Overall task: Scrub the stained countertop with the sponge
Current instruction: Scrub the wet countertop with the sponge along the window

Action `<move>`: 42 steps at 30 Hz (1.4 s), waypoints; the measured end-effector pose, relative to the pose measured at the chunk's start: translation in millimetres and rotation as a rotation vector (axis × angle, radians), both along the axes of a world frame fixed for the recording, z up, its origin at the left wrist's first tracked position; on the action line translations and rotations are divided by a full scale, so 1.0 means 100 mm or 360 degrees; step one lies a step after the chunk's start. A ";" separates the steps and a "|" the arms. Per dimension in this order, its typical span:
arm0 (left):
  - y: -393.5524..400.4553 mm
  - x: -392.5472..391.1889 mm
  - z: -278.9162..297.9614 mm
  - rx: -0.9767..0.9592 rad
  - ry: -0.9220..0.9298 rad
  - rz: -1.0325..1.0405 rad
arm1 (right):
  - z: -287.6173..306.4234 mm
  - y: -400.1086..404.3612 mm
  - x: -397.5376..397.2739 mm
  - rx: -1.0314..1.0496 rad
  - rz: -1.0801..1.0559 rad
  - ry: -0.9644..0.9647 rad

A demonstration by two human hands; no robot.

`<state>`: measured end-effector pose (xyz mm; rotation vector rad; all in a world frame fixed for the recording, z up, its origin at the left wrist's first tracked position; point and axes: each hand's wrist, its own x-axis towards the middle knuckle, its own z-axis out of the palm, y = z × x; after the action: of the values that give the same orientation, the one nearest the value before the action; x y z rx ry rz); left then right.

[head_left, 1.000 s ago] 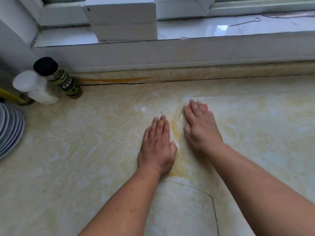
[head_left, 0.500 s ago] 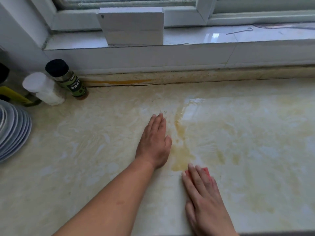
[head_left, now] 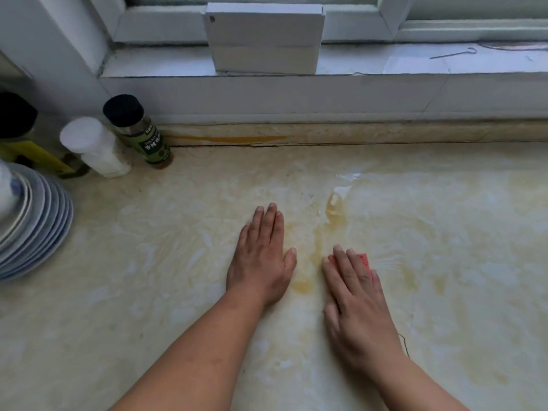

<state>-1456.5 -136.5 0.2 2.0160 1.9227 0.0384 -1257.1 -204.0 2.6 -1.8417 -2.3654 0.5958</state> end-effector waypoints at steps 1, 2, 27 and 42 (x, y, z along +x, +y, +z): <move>0.00 0.00 -0.01 0.0008 0.0006 0.0004 | -0.01 0.05 0.00 0.0000 -0.0002 0.0002; 0.00 0.00 -0.01 0.0006 0.0011 0.0006 | -0.03 0.18 -0.02 0.0015 -0.0022 -0.0002; -0.01 0.02 -0.02 0.0024 0.0083 0.0006 | -0.07 1.85 -0.08 0.0088 -0.0263 0.0107; -0.01 0.03 0.00 0.0039 0.0062 0.0026 | 0.00 1.37 -0.25 0.0022 -0.0145 0.0045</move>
<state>-1453.9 -137.4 0.6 2.0312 1.9720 0.0272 -1281.7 -66.5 2.5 -1.9099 -2.2481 0.5904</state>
